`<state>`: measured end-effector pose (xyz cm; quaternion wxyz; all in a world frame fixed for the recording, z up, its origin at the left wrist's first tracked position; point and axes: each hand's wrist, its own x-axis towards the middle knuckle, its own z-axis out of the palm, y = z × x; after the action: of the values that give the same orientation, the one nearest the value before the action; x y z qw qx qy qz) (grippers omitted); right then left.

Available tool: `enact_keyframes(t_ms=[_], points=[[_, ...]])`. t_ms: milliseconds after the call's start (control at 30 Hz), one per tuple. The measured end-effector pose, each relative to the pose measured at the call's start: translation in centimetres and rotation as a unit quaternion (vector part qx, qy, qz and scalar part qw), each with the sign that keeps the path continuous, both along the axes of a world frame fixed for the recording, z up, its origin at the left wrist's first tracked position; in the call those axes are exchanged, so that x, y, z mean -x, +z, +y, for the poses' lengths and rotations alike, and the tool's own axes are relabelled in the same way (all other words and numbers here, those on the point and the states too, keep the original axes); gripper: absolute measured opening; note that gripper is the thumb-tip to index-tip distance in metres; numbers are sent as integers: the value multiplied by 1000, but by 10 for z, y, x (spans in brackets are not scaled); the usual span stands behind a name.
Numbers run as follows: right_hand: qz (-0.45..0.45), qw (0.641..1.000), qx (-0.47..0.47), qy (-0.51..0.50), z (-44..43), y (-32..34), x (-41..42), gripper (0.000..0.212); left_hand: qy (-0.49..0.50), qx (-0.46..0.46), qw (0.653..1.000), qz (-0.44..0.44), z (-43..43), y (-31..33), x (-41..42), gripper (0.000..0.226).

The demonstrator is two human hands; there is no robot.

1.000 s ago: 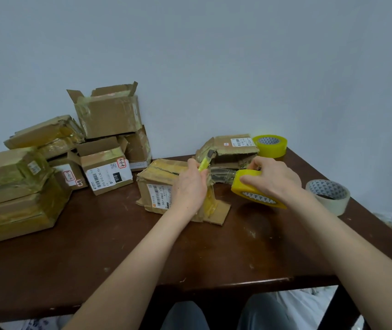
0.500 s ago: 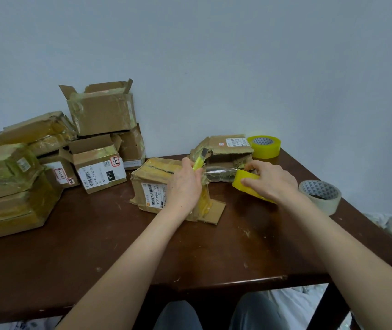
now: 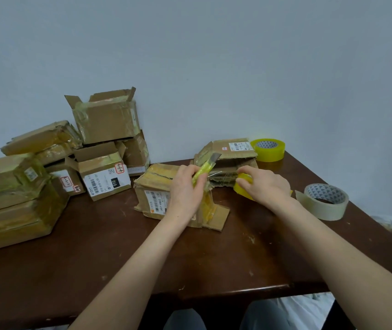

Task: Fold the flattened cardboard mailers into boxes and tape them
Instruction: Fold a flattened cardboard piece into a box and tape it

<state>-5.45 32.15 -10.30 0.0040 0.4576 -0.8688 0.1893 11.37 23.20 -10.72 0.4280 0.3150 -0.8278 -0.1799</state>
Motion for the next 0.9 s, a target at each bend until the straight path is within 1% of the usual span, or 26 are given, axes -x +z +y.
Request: enact_keyframes(t_ms=[167,367,500,700,800,900], points=[[-4,1000,-1,8,-7,3,1,29,2,23,1000,-16,0,2,1,24],[-23,998,44,-30,-9,2,0,30,13,68,996,-52,3,0,3,17],[-29,998,43,-43,-13,4,-3,29,22,93,993,-76,5,-3,5,17],[-39,997,46,-48,-10,9,-3,31,48,94,988,-111,10,-2,10,20],[-43,997,51,-47,-9,12,-3,31,47,106,987,-115,10,-2,11,20],[-42,997,55,-43,-8,13,-3,30,36,114,988,-98,8,-3,11,18]])
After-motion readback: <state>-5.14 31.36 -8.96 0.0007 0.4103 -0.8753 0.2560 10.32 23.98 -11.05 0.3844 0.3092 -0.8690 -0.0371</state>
